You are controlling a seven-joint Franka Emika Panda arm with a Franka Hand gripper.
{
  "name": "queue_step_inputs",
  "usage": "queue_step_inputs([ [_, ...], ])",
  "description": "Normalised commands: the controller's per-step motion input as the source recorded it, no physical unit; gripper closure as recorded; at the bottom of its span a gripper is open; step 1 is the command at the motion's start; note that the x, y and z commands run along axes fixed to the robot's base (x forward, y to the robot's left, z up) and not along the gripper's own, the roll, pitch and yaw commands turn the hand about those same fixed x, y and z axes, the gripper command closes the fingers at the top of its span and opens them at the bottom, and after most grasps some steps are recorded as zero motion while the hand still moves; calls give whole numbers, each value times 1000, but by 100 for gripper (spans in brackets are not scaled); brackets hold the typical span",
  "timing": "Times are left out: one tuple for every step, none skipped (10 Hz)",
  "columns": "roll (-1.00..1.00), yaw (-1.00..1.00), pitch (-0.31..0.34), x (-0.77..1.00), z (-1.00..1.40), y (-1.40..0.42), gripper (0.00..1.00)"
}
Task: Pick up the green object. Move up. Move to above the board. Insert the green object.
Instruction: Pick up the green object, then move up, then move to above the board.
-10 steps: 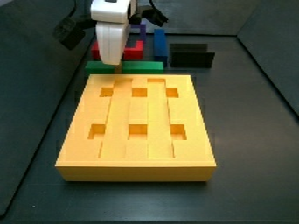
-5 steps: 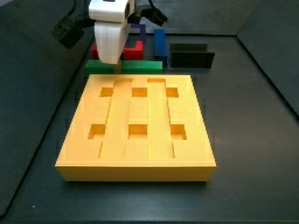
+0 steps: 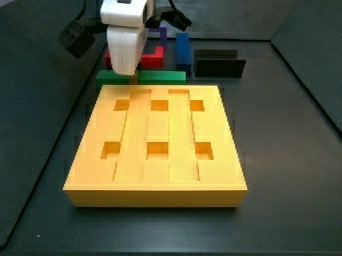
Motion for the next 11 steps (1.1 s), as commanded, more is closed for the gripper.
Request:
queue_step_inputs([
  [0, 0, 0, 0, 0, 0, 100],
  [0, 0, 0, 0, 0, 0, 100],
  [0, 0, 0, 0, 833, 0, 100],
  [-3, 4, -1, 33, 816, -4, 100],
  [-11, 10, 38, 3, 697, -5, 100],
  [-43, 10, 39, 19, 322, -11, 100],
  [0, 0, 0, 0, 1400, 0, 100],
  [0, -4, 23, -15, 1400, 1, 100],
  [-28, 1, 29, -41, 1400, -2, 100],
  [-73, -5, 6, -11, 1400, 2, 100],
  [-83, -9, 44, 12, 1400, 2, 100],
])
